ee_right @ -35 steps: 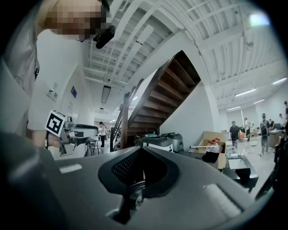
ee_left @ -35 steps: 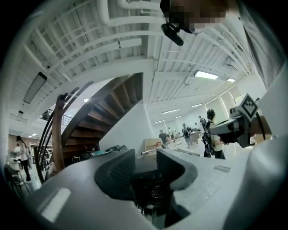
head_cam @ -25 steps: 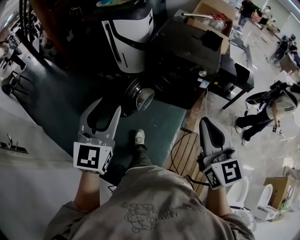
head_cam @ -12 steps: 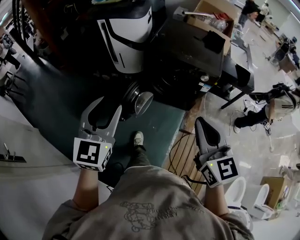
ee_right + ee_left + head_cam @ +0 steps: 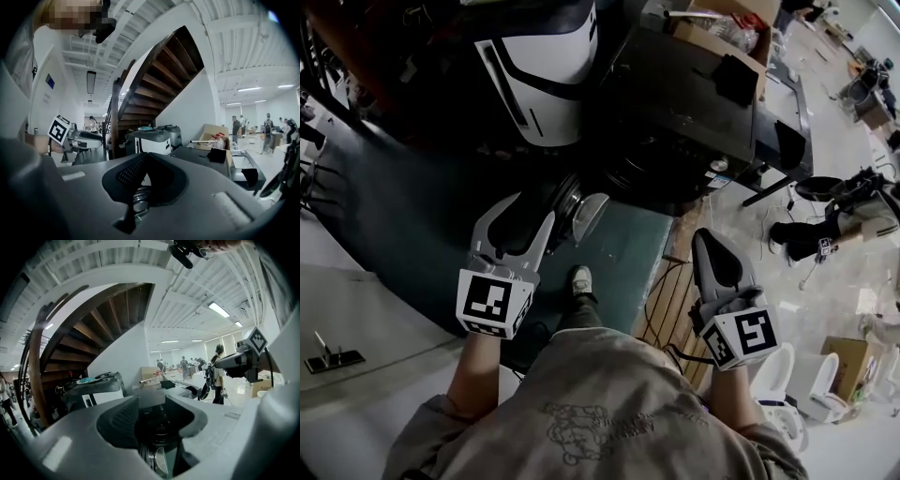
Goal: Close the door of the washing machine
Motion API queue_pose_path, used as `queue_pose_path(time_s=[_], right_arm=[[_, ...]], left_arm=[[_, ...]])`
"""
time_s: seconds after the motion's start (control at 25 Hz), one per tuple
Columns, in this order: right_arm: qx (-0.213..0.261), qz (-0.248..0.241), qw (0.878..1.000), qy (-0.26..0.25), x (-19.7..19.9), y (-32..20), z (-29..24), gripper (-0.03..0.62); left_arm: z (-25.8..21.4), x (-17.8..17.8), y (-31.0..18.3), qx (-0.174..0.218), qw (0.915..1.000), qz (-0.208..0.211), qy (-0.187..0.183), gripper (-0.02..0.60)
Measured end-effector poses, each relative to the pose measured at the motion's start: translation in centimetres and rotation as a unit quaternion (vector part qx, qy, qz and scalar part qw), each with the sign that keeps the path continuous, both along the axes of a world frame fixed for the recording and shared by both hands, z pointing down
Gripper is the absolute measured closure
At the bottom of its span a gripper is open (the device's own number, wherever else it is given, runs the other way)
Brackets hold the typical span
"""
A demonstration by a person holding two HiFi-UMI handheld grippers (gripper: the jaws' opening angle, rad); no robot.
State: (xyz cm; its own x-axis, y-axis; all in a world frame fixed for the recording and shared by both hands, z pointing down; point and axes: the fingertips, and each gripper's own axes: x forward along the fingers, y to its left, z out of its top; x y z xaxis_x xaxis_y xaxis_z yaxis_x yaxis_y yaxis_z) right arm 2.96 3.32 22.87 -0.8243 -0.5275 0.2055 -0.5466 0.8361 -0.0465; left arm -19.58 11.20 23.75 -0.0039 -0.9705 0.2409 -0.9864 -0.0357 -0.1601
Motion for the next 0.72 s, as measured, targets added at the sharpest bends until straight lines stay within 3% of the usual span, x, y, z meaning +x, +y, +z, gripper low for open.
queue_pose_path(time_s=[0.48,0.72], right_arm=[[-0.028,0.039,0.998,0.042,-8.1,-6.3,3.5,0.566],[-0.04,0.058,0.995,0.067,-10.1,-7.3,5.3,0.566]], left_arm=[[4.6,-8.1,-8.3,-0.058,0.9964,0.055,0.028,0.403],[7.5,-9.6,-10.6,-0.097,0.9911,0.092,0.003,0.403]])
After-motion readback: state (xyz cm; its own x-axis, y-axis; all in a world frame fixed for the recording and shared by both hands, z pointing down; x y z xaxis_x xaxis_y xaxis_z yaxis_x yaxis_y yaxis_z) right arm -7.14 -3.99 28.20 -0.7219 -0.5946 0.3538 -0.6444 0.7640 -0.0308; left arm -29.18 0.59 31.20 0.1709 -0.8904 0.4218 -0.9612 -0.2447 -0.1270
